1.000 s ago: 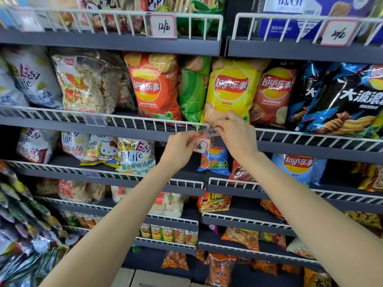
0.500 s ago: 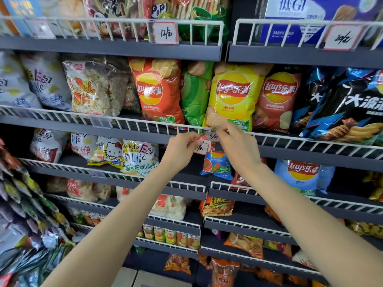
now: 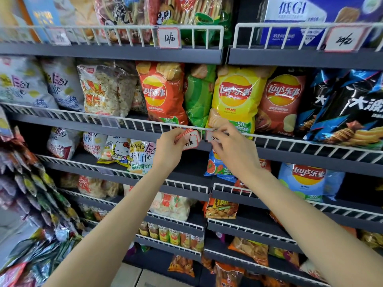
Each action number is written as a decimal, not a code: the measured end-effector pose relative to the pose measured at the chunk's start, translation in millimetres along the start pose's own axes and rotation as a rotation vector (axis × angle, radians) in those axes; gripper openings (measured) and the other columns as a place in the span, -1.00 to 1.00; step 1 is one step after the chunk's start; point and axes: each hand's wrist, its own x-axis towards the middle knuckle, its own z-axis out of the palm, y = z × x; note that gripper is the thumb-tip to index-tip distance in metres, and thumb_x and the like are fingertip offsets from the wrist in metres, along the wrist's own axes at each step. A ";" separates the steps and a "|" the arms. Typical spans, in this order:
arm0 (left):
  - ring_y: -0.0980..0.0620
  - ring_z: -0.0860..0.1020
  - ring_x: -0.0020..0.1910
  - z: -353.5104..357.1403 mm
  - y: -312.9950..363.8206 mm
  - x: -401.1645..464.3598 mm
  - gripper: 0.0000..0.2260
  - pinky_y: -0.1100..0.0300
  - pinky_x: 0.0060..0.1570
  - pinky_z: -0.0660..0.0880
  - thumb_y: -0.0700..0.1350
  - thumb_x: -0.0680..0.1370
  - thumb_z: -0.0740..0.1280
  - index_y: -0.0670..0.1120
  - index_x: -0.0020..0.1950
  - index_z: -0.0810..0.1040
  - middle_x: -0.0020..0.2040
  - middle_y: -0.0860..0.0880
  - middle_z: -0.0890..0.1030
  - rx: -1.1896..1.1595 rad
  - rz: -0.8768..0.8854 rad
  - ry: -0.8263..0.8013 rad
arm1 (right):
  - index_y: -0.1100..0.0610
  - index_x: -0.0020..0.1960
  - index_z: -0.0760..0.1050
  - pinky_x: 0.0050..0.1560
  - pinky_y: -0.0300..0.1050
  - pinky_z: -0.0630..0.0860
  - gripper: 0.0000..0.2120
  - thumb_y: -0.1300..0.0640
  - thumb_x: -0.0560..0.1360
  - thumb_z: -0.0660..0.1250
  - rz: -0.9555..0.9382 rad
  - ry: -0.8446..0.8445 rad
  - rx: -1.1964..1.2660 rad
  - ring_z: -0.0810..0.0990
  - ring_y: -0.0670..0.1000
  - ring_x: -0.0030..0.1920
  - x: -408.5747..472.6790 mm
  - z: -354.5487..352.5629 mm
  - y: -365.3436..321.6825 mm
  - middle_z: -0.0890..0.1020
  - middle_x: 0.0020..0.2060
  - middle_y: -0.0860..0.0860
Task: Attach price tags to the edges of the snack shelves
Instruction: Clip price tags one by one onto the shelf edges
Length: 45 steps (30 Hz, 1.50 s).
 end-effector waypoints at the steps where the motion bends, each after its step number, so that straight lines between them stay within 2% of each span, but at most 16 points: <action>1: 0.02 0.52 -0.25 -2.7 -1.5 -1.2 -0.86 0.15 -0.21 0.46 -0.14 0.57 0.27 -0.12 0.03 0.60 -0.23 0.00 0.58 -0.046 -0.005 -0.005 | 0.06 0.14 0.53 -0.30 -0.12 0.45 -0.76 -0.01 0.56 0.22 0.006 0.009 0.054 0.53 0.00 -0.05 2.5 -3.1 -8.2 0.47 0.13 -0.02; 5: -0.12 0.58 -0.10 -23.3 0.6 -4.0 -0.88 -0.10 0.02 0.58 -0.21 0.56 0.28 -0.18 -0.01 0.61 -0.12 -0.24 0.63 -0.294 -0.029 -0.062 | 0.05 0.05 0.55 -0.03 -0.07 0.39 -0.74 -0.09 0.49 0.30 0.053 -0.047 0.236 0.44 0.04 0.16 18.9 -9.9 -43.8 0.55 0.06 0.02; 7: -0.17 0.60 -0.05 -38.5 -1.5 -3.0 -0.87 -0.02 0.03 0.60 -0.23 0.57 0.27 -0.20 0.01 0.60 -0.06 -0.29 0.62 -0.441 -0.049 -0.094 | 0.07 -0.08 0.54 -0.10 -0.04 0.43 -0.82 -0.03 0.45 0.37 0.064 -0.017 0.309 0.51 0.07 -0.01 29.5 -2.2 -58.5 0.58 -0.12 0.02; 9: -0.06 0.61 -0.05 -56.8 -8.9 -0.5 -0.87 0.10 -0.02 0.60 -0.22 0.57 0.27 -0.14 0.02 0.61 -0.08 -0.14 0.65 -0.475 -0.065 -0.100 | 0.09 -0.16 0.55 -0.21 0.00 0.47 -0.85 0.03 0.39 0.45 0.100 -0.005 0.443 0.52 -0.01 -0.23 40.4 9.5 -75.3 0.60 -0.26 -0.01; 13: 0.10 0.62 -0.18 -103.9 -40.6 8.9 -0.86 0.27 -0.16 0.59 -0.19 0.58 0.26 -0.05 -0.05 0.61 -0.17 -0.02 0.65 -0.533 -0.101 -0.121 | 0.03 -0.24 0.53 -0.33 -0.27 0.36 -0.85 0.10 0.33 0.52 0.180 -0.001 0.629 0.44 -0.21 -0.39 61.6 35.1 -122.6 0.55 -0.40 -0.12; 16: 0.15 0.63 -0.21 -145.0 -71.6 22.9 -0.85 0.28 -0.14 0.60 -0.20 0.58 0.24 -0.07 -0.05 0.60 -0.18 -0.01 0.64 -0.532 -0.101 -0.147 | 0.07 -0.20 0.59 -0.36 -0.45 0.35 -0.91 0.15 0.35 0.50 0.203 0.030 0.683 0.48 -0.24 -0.36 78.9 57.9 -162.3 0.58 -0.37 -0.09; 19: 0.10 0.58 -0.26 -185.1 -105.0 43.3 -0.86 0.26 -0.14 0.62 -0.21 0.58 0.24 -0.17 0.00 0.59 -0.30 -0.02 0.57 -0.476 -0.097 -0.154 | 0.17 -0.09 0.64 -0.38 -0.44 0.41 -0.89 0.18 0.40 0.46 0.243 0.031 0.709 0.53 -0.23 -0.37 97.5 82.1 -200.4 0.63 -0.30 -0.01; 22: -0.09 0.58 -0.14 -214.6 -138.7 64.4 -0.87 0.19 -0.10 0.62 -0.19 0.58 0.26 -0.17 0.03 0.58 -0.15 -0.21 0.57 -0.448 -0.121 -0.163 | 0.23 -0.03 0.62 -0.46 -0.39 0.46 -0.89 0.23 0.45 0.40 0.268 0.039 0.728 0.53 -0.24 -0.49 114.2 101.4 -229.6 0.63 -0.27 0.02; 24: -0.15 0.62 -0.05 -224.5 -158.7 77.4 -0.77 0.09 -0.08 0.63 -0.14 0.58 0.28 -0.21 0.17 0.55 -0.03 -0.25 0.62 -0.376 -0.142 -0.152 | 0.24 -0.02 0.61 -0.37 -0.31 0.48 -0.88 0.23 0.47 0.37 0.304 0.090 0.687 0.52 -0.23 -0.43 121.0 111.3 -241.3 0.66 -0.22 0.06; 26: -0.09 0.63 -0.02 -229.6 -172.4 85.0 -0.69 -0.02 -0.02 0.62 -0.07 0.57 0.29 -0.14 0.29 0.50 0.06 -0.16 0.64 -0.269 -0.135 -0.158 | 0.24 0.00 0.60 -0.30 -0.26 0.46 -0.87 0.23 0.49 0.35 0.357 0.121 0.640 0.51 -0.18 -0.37 124.6 117.1 -249.1 0.66 -0.19 0.08; 28: -0.02 0.61 -0.01 -233.1 -178.8 88.8 -0.65 -0.03 0.02 0.59 -0.06 0.57 0.29 -0.09 0.34 0.46 0.07 -0.03 0.61 -0.179 -0.114 -0.187 | 0.25 0.01 0.58 -0.39 -0.38 0.43 -0.88 0.28 0.50 0.31 0.399 0.120 0.629 0.51 -0.18 -0.37 127.9 119.4 -254.5 0.62 -0.20 0.07; 31: -0.15 0.62 -0.02 -234.7 -181.1 94.7 -0.62 -0.12 -0.01 0.59 -0.08 0.57 0.28 -0.12 0.38 0.41 0.00 -0.10 0.63 -0.131 -0.106 -0.222 | 0.24 0.01 0.56 -0.49 -0.43 0.43 -0.87 0.32 0.52 0.26 0.430 0.127 0.604 0.53 -0.19 -0.40 132.5 119.5 -259.4 0.59 -0.20 0.05; 37: -0.06 0.59 -0.04 -228.2 -181.9 103.7 -0.59 -0.14 0.06 0.56 -0.07 0.57 0.27 -0.09 0.42 0.37 0.15 -0.11 0.61 -0.127 -0.076 -0.303 | 0.19 -0.03 0.57 -0.44 -0.25 0.54 -0.87 0.32 0.51 0.26 0.461 0.120 0.558 0.56 -0.21 -0.43 135.8 121.6 -261.8 0.60 -0.23 0.03; 41: -0.08 0.53 0.23 -223.5 -185.6 106.2 -0.59 -0.03 0.23 0.47 -0.02 0.56 0.27 -0.11 0.39 0.40 0.28 -0.09 0.55 -0.116 -0.077 -0.316 | 0.19 -0.04 0.59 -0.38 -0.17 0.58 -0.87 0.31 0.50 0.28 0.468 0.111 0.542 0.59 -0.16 -0.39 134.2 123.3 -260.6 0.63 -0.28 0.04; 43: -0.02 0.54 0.15 -222.3 -184.3 105.9 -0.61 0.11 0.13 0.48 -0.07 0.58 0.25 -0.15 0.39 0.40 0.22 -0.05 0.56 -0.089 -0.074 -0.286 | 0.20 -0.03 0.59 -0.35 -0.09 0.61 -0.85 0.32 0.50 0.26 0.480 0.111 0.540 0.61 -0.11 -0.35 133.3 123.8 -259.9 0.63 -0.27 0.06; 45: -0.04 0.58 0.03 -219.1 -186.5 107.1 -0.63 0.06 0.01 0.52 -0.09 0.59 0.24 -0.14 0.38 0.42 0.14 -0.07 0.61 -0.075 -0.068 -0.275 | 0.21 -0.04 0.58 -0.33 -0.05 0.63 -0.85 0.33 0.51 0.25 0.494 0.114 0.538 0.61 -0.10 -0.34 132.9 124.2 -259.5 0.63 -0.25 0.07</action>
